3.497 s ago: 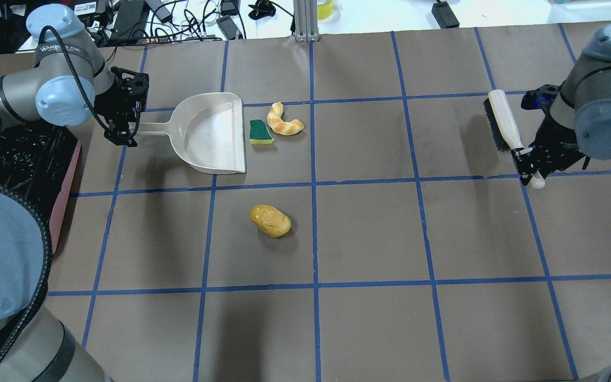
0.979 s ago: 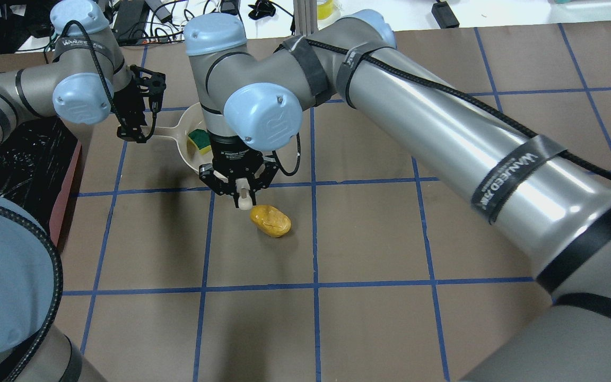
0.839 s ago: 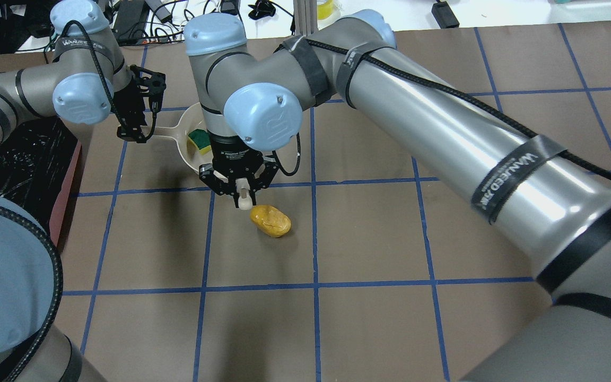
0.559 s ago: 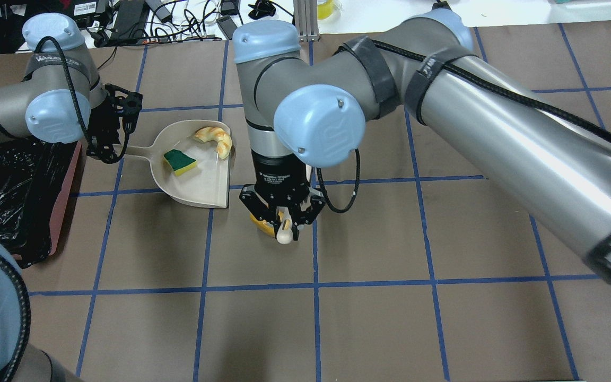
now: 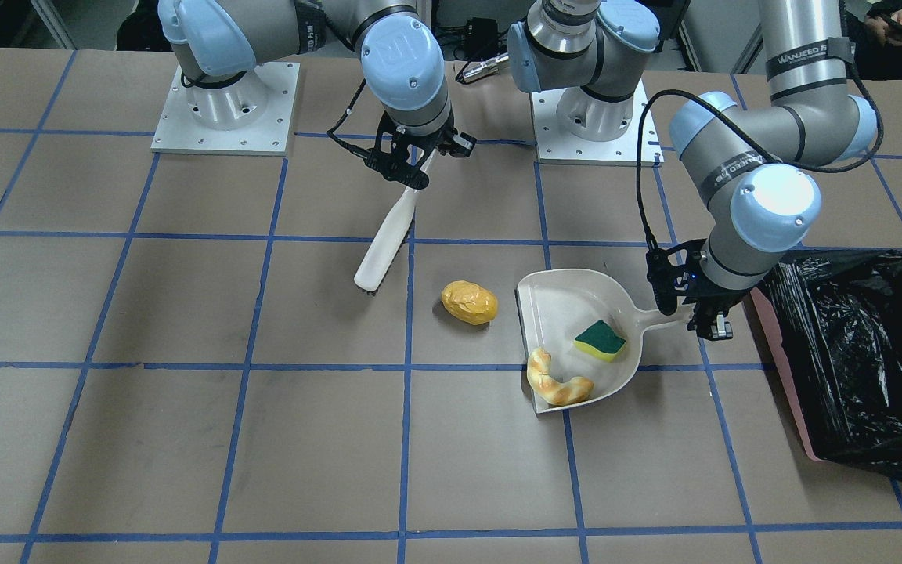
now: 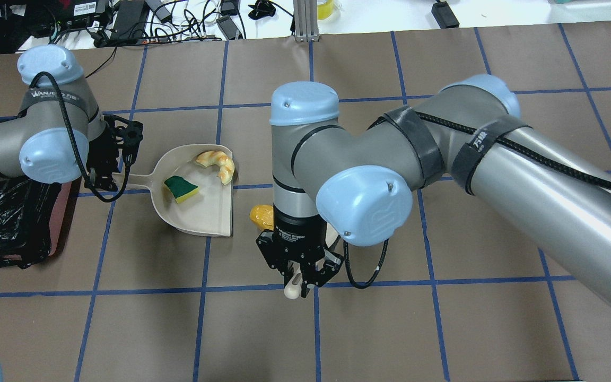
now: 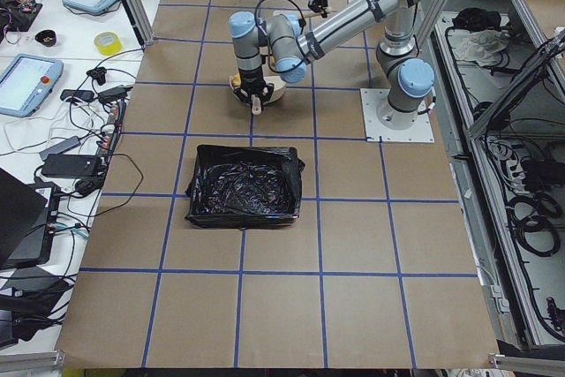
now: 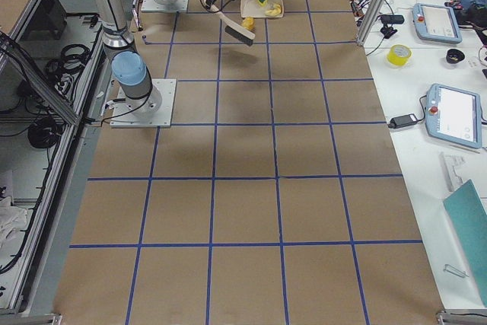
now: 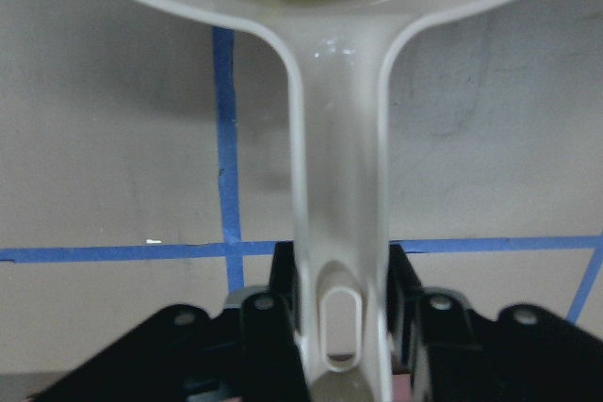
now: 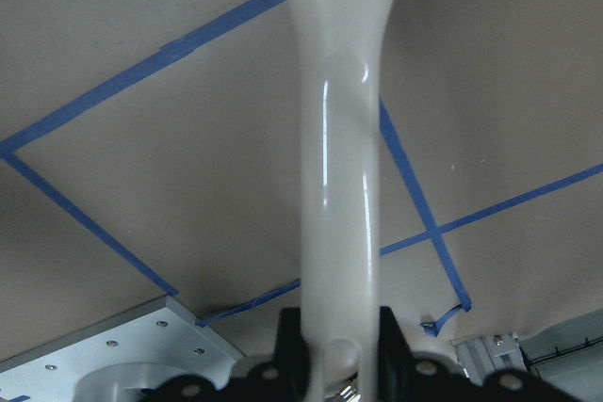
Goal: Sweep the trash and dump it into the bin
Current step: 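Sweep the yellow lump into the dustpan with the right brush while left holds it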
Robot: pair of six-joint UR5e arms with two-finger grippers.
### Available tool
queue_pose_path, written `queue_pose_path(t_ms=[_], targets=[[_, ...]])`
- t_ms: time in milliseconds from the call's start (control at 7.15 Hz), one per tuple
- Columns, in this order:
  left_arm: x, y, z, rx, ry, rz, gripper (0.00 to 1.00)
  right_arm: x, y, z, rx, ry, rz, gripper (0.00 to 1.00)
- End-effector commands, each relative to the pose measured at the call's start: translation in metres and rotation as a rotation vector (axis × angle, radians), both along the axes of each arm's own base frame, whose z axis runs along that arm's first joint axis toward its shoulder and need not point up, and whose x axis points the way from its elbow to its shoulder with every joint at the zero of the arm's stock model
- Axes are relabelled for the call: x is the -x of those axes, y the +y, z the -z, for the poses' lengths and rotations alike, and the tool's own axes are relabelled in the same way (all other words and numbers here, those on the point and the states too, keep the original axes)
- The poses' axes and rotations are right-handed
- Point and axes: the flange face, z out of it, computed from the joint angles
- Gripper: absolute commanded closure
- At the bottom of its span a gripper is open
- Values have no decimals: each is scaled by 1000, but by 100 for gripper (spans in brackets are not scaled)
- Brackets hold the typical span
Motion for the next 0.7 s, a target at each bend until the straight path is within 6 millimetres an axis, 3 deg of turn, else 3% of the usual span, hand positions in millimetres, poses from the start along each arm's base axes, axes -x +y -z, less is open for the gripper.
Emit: queue_pose_path(t_ms=[0, 140, 559], targets=[[12, 33, -2, 8, -2, -13, 100, -41, -9, 41, 66, -80, -44, 96], [19, 41, -1, 7, 5, -22, 100, -59, -32, 56, 143, -146, -97, 96], [24, 40, -4, 26, 3, -24, 100, -140, -79, 46, 296, -381, -261, 96]])
